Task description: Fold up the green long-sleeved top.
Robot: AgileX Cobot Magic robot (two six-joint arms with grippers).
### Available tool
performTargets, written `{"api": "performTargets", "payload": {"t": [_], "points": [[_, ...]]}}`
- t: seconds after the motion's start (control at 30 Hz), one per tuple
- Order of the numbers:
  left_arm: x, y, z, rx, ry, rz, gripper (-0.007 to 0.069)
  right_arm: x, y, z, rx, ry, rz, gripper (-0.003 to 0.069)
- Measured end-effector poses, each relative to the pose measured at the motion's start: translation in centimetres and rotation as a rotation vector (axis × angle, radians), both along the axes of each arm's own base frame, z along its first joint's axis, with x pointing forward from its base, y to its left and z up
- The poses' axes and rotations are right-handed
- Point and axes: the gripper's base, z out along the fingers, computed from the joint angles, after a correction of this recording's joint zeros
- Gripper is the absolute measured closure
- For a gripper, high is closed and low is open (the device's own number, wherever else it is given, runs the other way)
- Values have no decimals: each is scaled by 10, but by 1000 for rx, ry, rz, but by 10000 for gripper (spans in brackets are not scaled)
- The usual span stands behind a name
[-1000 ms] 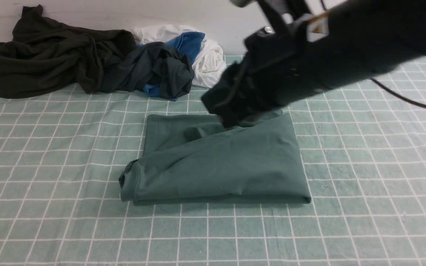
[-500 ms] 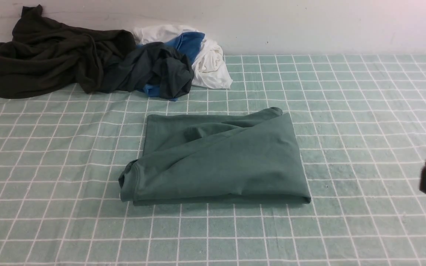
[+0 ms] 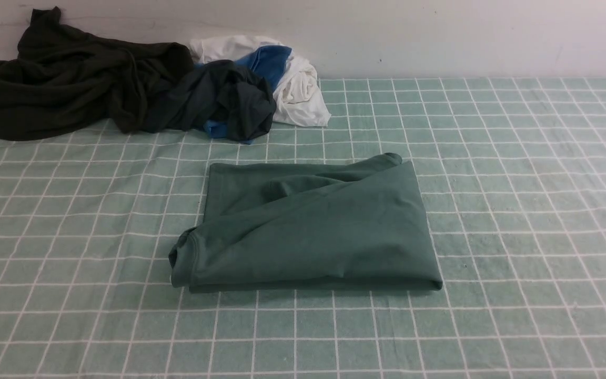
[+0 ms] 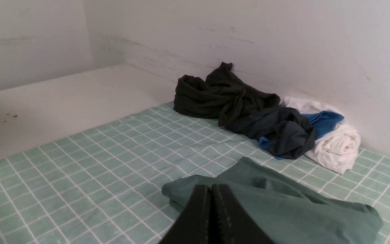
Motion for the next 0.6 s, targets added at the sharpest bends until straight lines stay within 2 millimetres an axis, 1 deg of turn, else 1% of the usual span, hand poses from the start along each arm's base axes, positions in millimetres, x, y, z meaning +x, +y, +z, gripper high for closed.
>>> {"api": "performTargets", "payload": {"t": [0.17, 0.23, 0.3, 0.33, 0.37, 0.43, 0.47, 0.5, 0.57, 0.6], "points": [[0, 0, 0, 0, 0, 0, 627, 7, 4, -11, 81, 1, -16, 672], [0, 0, 0, 0, 0, 0, 627, 11, 5, -17, 95, -16, -30, 672], [0, 0, 0, 0, 0, 0, 627, 15, 7, -28, 95, -42, -49, 672], [0, 0, 0, 0, 0, 0, 627, 16, 7, -28, 99, -49, -52, 672], [0, 0, 0, 0, 0, 0, 627, 19, 8, -39, 87, -63, -65, 672], [0, 0, 0, 0, 0, 0, 627, 24, 10, -54, 88, -88, -83, 672], [0, 0, 0, 0, 0, 0, 627, 24, 10, -56, 90, -90, -84, 672], [0, 0, 0, 0, 0, 0, 627, 28, 10, -73, 118, -113, -116, 672], [0, 0, 0, 0, 0, 0, 627, 31, 7, -86, 162, -134, -162, 672], [0, 0, 0, 0, 0, 0, 627, 34, 4, -101, 184, -127, -207, 672]]}}
